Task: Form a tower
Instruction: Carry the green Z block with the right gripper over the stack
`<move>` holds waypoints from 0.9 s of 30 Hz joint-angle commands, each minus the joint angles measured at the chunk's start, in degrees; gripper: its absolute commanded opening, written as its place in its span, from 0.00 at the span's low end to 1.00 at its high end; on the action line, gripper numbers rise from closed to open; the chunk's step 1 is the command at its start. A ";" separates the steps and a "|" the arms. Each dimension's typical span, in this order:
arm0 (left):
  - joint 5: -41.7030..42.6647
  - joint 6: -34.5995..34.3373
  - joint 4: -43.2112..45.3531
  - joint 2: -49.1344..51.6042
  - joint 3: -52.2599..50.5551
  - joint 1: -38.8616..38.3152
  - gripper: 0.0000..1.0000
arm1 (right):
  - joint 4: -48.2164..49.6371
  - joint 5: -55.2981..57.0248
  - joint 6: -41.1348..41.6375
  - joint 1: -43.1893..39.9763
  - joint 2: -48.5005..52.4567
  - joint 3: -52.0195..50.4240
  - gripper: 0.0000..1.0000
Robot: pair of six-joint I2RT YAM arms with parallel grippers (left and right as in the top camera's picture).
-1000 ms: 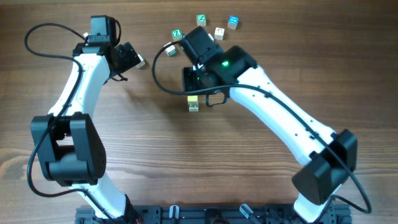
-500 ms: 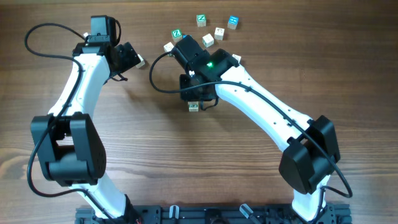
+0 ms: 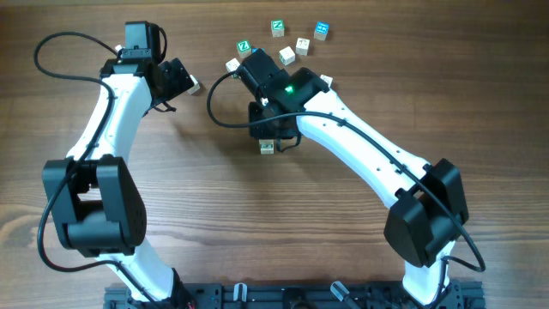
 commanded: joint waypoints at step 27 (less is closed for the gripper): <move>-0.37 0.26 0.00 0.70 -0.35 -0.02 1.00 | 1.31 1.60 -0.46 0.33 2.23 -0.44 0.20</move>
